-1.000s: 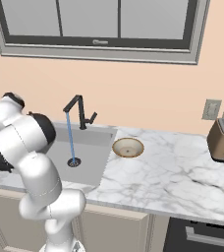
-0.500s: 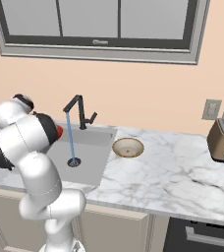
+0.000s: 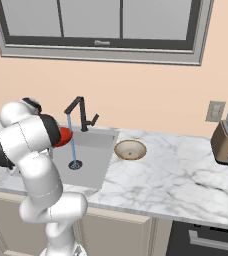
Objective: Rinse each bowl for a few seconds and place them down in the sink or on the counter.
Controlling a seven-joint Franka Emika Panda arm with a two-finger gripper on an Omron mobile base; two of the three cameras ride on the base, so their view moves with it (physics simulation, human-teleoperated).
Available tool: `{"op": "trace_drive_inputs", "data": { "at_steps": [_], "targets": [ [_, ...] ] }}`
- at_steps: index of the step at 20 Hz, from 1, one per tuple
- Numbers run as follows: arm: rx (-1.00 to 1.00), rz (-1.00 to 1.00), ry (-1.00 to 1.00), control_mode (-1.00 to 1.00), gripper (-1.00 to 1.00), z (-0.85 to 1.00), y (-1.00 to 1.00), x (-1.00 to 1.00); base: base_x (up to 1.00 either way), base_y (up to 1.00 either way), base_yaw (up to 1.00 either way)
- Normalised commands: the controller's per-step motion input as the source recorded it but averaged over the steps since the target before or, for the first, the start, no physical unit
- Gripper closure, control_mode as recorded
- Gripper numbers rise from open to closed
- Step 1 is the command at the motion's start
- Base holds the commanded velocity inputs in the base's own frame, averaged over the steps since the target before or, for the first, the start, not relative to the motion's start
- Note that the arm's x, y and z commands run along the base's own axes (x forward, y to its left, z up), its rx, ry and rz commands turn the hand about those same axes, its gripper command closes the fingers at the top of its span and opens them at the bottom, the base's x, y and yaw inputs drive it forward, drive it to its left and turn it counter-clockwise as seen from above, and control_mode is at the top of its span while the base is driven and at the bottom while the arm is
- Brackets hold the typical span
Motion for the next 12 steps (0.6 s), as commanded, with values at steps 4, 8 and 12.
{"op": "trace_drive_inputs", "data": {
  "at_steps": [4, 8, 12],
  "targets": [
    [-0.16, -0.07, 0.02, -1.0, 1.0, -0.01, 0.0, 0.24, 0.0, 0.0, 0.0],
    [-0.16, -0.06, 0.01, -1.0, 1.0, 0.0, 0.03, 0.15, 0.0, 0.0, 0.0],
    [-0.1, -0.05, 0.0, -1.0, 1.0, 0.09, 0.18, -0.07, 0.0, 0.0, 0.0]
  ]
}}
